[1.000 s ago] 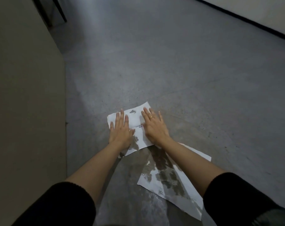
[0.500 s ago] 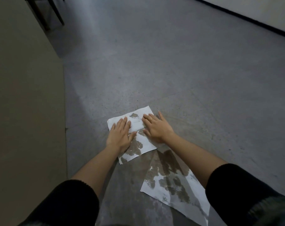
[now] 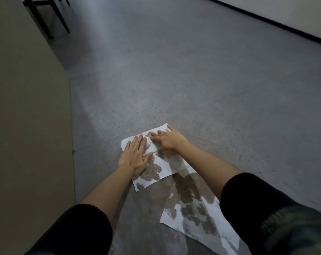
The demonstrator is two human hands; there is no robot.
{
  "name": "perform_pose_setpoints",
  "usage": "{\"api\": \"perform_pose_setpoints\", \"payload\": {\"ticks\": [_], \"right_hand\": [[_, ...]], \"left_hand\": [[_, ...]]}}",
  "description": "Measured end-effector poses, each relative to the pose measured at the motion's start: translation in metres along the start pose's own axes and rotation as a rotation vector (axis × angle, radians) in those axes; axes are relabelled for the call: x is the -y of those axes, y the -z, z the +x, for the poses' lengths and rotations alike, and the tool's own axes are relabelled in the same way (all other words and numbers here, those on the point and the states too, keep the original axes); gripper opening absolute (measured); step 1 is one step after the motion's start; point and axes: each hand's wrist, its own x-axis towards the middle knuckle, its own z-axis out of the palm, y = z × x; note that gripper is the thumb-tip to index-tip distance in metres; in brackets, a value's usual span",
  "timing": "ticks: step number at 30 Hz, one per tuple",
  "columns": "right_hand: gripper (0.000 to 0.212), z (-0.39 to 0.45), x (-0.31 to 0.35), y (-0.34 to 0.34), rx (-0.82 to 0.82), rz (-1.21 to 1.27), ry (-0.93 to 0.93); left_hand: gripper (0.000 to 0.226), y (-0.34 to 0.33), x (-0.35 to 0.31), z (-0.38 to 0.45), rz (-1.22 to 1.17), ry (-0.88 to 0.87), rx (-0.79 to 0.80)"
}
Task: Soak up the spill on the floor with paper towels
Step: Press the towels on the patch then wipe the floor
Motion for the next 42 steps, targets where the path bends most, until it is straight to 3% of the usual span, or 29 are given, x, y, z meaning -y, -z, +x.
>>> {"api": "perform_pose_setpoints", "payload": {"ticks": [3, 8, 12, 16, 19, 23, 28, 30, 34, 36, 42], "right_hand": [[0.058, -0.001, 0.005, -0.003, -0.091, 0.07, -0.037], [0.061, -0.005, 0.007, -0.032, -0.04, 0.197, -0.149], [0.06, -0.005, 0.011, -0.031, -0.093, 0.114, -0.147], [0.058, -0.005, 0.014, -0.027, -0.006, 0.133, -0.109], [0.058, -0.011, 0.011, -0.02, -0.064, 0.076, -0.089], [0.061, -0.027, 0.01, -0.032, -0.1, 0.077, -0.076], [0.06, -0.036, 0.009, -0.052, -0.108, 0.155, -0.122], [0.059, -0.037, 0.012, -0.051, -0.091, 0.187, -0.133], [0.056, -0.035, 0.003, -0.025, -0.011, 0.143, -0.103], [0.058, -0.035, 0.005, -0.017, -0.016, 0.128, -0.061], [0.058, -0.044, 0.028, -0.038, -0.013, 0.125, -0.018]], "left_hand": [[0.071, 0.006, 0.0, 0.001, -0.096, 0.014, 0.035], [0.073, 0.021, 0.0, 0.004, -0.202, 0.034, 0.083], [0.075, 0.025, 0.004, 0.006, -0.158, -0.005, 0.115], [0.076, 0.022, 0.004, 0.005, -0.093, -0.017, 0.175], [0.075, 0.031, 0.004, 0.009, -0.044, -0.038, 0.21], [0.074, 0.022, -0.001, 0.001, 0.093, -0.02, 0.147], [0.108, -0.008, -0.016, -0.022, -0.048, -0.065, 0.048], [0.101, -0.004, -0.017, -0.024, -0.082, -0.063, 0.056], [0.061, 0.029, -0.009, -0.009, -0.061, -0.076, 0.077], [0.052, 0.043, -0.005, -0.001, -0.053, -0.107, 0.068], [0.086, 0.003, -0.018, -0.035, -0.078, -0.072, 0.148]]}}
